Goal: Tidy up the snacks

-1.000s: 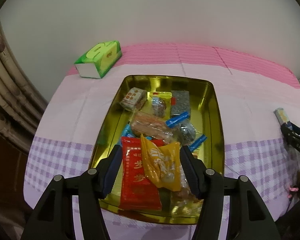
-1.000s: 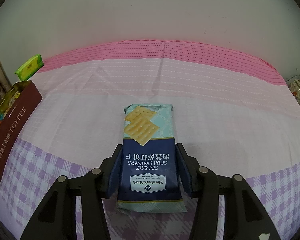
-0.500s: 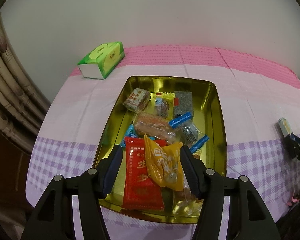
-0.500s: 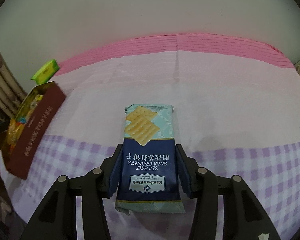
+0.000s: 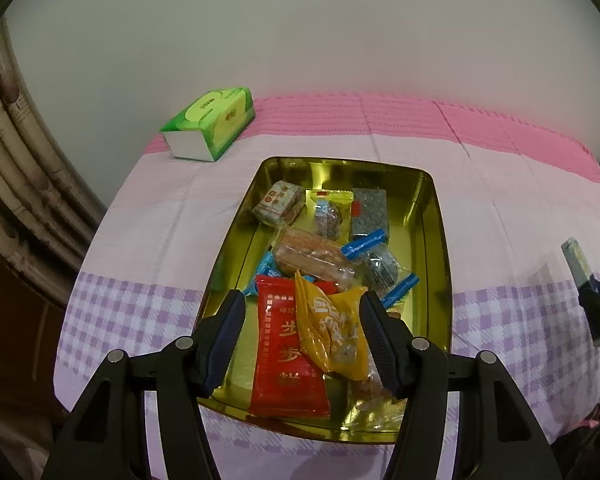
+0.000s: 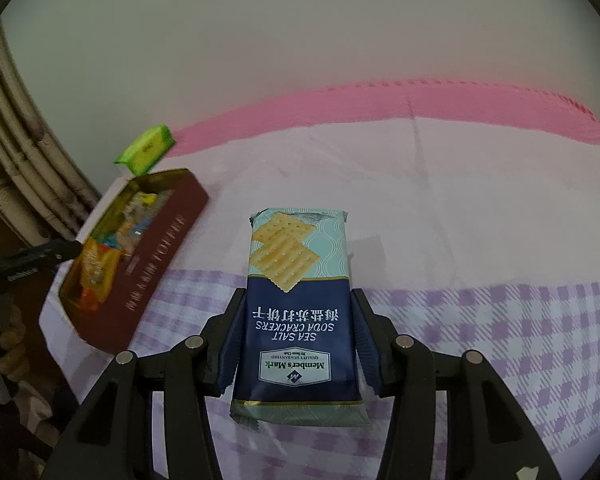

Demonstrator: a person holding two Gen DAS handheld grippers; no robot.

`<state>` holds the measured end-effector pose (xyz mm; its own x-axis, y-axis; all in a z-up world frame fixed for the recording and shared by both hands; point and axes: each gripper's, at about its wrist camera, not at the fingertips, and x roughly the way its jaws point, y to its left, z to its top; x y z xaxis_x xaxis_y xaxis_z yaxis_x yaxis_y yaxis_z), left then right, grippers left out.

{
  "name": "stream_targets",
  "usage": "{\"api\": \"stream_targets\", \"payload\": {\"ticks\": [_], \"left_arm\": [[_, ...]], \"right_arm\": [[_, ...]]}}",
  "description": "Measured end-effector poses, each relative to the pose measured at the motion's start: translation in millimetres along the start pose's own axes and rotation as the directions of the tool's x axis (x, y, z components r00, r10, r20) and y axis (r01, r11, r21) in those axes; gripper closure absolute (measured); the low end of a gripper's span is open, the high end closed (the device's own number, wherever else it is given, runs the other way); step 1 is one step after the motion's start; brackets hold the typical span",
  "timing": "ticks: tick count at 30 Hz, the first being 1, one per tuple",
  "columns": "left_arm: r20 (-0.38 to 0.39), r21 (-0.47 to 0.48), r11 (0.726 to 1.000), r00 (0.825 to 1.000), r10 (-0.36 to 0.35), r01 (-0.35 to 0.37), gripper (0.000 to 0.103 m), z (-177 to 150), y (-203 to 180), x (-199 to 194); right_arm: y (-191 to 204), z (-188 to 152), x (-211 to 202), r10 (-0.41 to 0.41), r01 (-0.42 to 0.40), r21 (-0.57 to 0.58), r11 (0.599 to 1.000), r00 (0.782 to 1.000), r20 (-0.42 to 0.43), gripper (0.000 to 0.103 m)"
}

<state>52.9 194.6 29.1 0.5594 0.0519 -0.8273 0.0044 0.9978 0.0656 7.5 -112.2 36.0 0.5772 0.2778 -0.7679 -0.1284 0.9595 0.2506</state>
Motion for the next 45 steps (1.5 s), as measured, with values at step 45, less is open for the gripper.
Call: {"api": "stream_targets", "payload": {"ticks": [45], "left_arm": [[-0.059,-0.234,0.97,0.997,0.059,-0.071,0.042,3,64,8]], "right_arm": [[173,63,80,0.181,-0.2,-0.244,0.949,0.979,-0.098,0.056]]}}
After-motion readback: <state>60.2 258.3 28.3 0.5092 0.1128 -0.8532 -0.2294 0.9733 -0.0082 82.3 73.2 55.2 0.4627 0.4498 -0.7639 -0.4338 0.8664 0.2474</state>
